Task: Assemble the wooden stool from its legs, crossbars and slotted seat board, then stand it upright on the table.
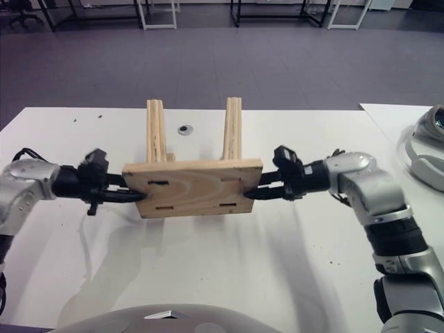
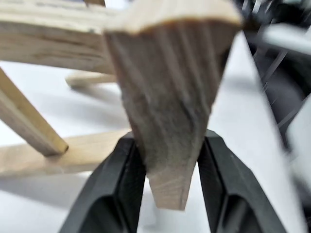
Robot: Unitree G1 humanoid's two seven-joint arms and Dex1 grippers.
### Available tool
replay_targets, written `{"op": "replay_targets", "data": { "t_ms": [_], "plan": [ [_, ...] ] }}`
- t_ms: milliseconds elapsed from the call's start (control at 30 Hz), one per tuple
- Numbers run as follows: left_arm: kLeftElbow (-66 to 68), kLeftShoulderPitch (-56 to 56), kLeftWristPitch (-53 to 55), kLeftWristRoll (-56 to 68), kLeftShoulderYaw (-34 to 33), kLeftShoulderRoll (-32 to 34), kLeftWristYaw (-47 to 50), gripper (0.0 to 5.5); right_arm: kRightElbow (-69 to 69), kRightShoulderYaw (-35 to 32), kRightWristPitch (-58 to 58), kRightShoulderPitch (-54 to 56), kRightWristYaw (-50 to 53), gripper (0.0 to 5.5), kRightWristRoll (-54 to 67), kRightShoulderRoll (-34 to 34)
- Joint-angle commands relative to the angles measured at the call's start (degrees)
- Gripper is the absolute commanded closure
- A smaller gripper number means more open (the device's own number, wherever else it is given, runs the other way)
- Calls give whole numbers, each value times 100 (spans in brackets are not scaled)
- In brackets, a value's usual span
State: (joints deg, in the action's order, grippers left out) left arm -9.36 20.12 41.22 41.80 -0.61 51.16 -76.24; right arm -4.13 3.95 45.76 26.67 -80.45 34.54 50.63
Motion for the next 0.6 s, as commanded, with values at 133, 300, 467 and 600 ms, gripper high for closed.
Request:
{"op": "replay_targets", "data": {
  "t_ms": [133,300,467,600],
  "plan": [
    [781,2991,3567,5396,-398,672,1873,409,1324,-500,4451,4231,-410,395,2826,56],
    [1676,2886,3972,7119,472,852,2733,417,2115,1429,4674,4484,-197,409,5129,680],
    [2632,2836,5005,7119,1230,1143,2041,418,1960,2226,4674,3554,753,417,6758,1108],
    [2861,2445,4922,7118,1499,684,2610,418,2024,2091,4425,2361,2000,417,7349,1018]
  ]
}}
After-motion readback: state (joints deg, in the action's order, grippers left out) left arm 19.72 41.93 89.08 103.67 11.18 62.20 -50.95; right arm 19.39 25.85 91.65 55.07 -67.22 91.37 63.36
